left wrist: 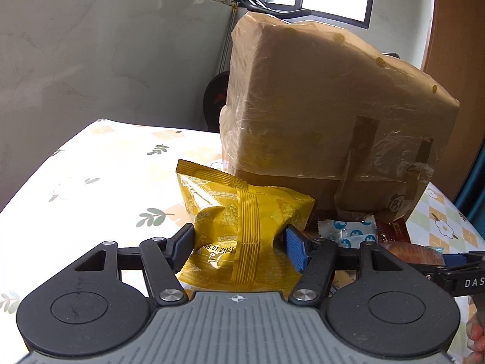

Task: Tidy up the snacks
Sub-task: 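Grasp the yellow chips bag with the left gripper while the right gripper grasps the bread packet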

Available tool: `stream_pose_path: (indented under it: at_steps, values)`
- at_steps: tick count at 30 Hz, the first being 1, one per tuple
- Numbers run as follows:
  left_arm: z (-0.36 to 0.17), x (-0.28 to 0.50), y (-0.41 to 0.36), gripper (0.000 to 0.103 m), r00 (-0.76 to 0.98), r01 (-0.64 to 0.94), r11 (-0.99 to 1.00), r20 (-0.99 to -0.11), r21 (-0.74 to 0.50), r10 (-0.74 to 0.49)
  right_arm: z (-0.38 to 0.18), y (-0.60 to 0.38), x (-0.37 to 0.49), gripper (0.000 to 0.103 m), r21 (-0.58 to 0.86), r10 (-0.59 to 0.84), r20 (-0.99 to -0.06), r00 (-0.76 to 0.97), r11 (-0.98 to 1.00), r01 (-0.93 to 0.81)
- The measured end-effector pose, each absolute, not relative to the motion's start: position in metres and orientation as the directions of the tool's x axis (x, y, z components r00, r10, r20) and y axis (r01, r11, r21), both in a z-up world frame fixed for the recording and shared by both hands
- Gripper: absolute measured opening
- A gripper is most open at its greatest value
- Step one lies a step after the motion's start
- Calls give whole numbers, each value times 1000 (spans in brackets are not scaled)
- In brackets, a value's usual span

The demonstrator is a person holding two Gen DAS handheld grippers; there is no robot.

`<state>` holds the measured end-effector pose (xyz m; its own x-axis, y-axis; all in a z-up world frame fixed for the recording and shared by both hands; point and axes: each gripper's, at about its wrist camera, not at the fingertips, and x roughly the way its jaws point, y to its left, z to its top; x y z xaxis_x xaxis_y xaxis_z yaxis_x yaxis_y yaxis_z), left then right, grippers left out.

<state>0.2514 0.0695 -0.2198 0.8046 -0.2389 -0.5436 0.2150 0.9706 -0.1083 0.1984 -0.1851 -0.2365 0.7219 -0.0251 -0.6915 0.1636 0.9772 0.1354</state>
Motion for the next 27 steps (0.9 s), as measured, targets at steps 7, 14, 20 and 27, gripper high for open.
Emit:
stream_pose_path:
  at_steps: [7,14,20,27]
  values:
    - [-217,228,63,66,786,228,966,-562,-123,-257,-233,-183,192,102,104,-30,-682,731,985,136]
    - [-221,200,61,66,807,173,971,-541,-166,-236,-226,-176,188,102,32,-57,-660,749,994,103]
    - [-229,196,62,66,811,130,974,-545,-184,-211,-217,-174,179,102,-58,-109,-634,765,994,93]
    - [-235,191,60,66,831,91,977,-525,-195,-183,-212,-186,171,102,-35,-140,-651,746,987,155]
